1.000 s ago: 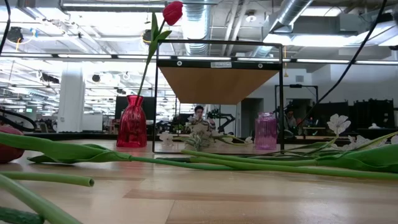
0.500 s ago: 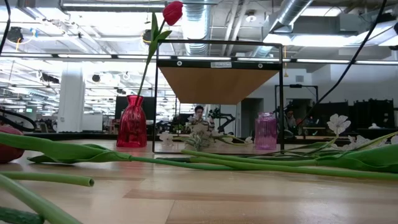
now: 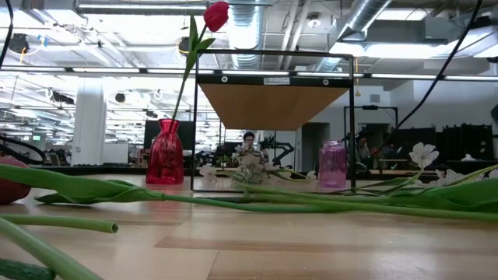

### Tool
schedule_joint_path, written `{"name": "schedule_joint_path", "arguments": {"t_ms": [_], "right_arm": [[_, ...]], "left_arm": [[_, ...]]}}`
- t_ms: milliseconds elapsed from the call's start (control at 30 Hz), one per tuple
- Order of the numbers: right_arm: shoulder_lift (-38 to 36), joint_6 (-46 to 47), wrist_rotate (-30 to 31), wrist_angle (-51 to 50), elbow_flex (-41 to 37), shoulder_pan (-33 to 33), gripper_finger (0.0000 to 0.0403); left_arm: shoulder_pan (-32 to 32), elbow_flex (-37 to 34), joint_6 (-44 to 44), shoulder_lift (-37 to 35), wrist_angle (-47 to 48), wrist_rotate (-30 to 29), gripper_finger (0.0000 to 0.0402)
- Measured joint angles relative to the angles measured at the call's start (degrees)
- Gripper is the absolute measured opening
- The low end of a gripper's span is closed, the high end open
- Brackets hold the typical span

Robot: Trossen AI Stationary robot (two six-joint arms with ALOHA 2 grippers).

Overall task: Pick and place flowers into a vace then onto a shelf
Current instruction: Put the yellow tulip into the red flower vase

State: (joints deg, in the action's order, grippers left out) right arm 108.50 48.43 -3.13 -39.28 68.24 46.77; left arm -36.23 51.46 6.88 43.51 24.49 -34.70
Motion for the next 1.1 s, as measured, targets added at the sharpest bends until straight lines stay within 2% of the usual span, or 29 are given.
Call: {"name": "schedule_joint_path", "arguments": {"t_ms": [267,600,933,1100], "right_arm": [[-0.29,-5.98,-0.35,-5.04,9.37,-0.11,0.0005],[-0.45,-15.42,0.03,-24.69,22.43,-4.79,0.0004],[-0.51,-27.56,0.08,-42.99,34.21,-12.71,0.0007],[-0.58,-32.58,0.29,-49.32,40.03,-16.07,0.0004]], "left_arm": [[0.00,0.00,1.14,0.17,-0.93,2.05,0.0113],[1.87,2.58,1.03,5.21,-3.20,5.98,0.0113],[7.13,14.57,1.12,15.27,5.38,6.38,0.0113],[9.82,23.15,1.43,21.10,9.91,11.51,0.0113]]}}
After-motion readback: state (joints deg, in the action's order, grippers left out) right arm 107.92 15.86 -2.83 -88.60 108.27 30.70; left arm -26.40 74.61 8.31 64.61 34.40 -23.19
